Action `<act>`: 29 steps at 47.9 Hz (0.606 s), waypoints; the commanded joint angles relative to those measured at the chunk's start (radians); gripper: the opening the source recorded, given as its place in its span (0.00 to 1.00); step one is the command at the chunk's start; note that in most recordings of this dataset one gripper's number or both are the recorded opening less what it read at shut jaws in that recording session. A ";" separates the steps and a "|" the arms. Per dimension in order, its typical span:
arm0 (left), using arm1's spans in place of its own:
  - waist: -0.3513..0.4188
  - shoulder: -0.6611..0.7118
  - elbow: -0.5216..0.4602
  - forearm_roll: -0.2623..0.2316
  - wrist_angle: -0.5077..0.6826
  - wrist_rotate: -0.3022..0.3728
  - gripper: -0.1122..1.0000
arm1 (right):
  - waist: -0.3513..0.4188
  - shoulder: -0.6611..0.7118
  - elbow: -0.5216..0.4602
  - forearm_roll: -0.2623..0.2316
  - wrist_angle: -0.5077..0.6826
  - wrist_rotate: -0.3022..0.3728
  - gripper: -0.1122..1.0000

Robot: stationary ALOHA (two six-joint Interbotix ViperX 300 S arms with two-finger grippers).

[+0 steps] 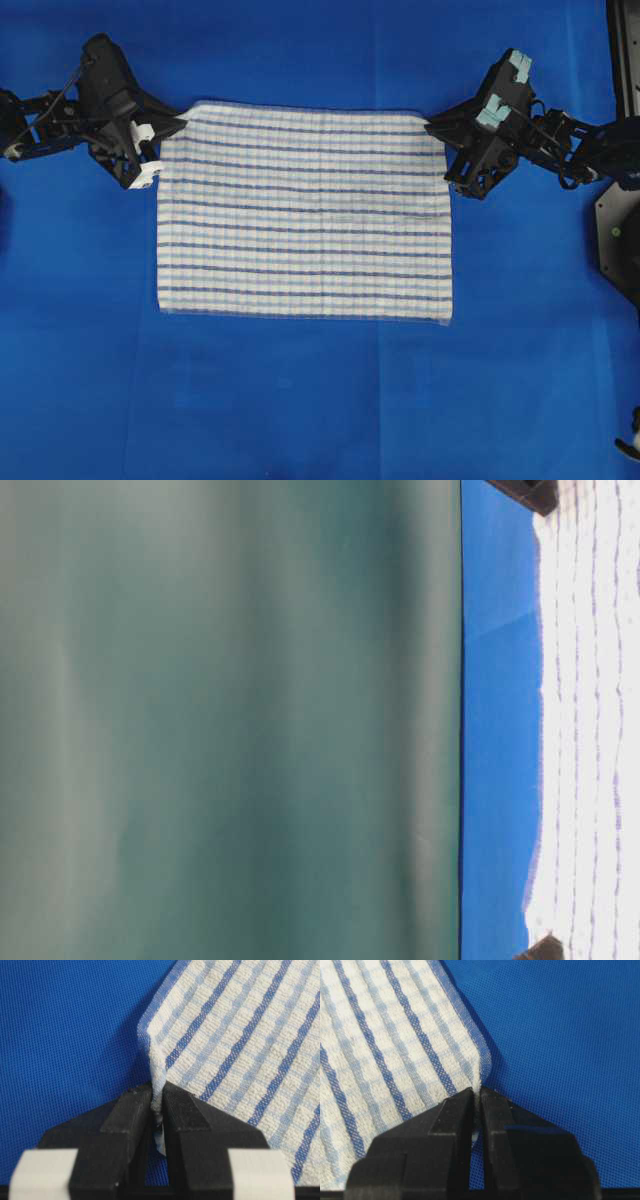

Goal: Fold the blue towel.
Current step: 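Pull the top corners down toward the bottom edge, folding the towel in half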

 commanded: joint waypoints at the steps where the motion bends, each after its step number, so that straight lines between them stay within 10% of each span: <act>1: -0.003 -0.044 0.000 -0.002 0.006 -0.002 0.13 | 0.003 -0.055 -0.009 0.003 0.018 -0.002 0.15; 29: -0.058 -0.195 0.012 0.002 0.107 -0.003 0.13 | 0.032 -0.175 -0.003 0.002 0.098 -0.003 0.15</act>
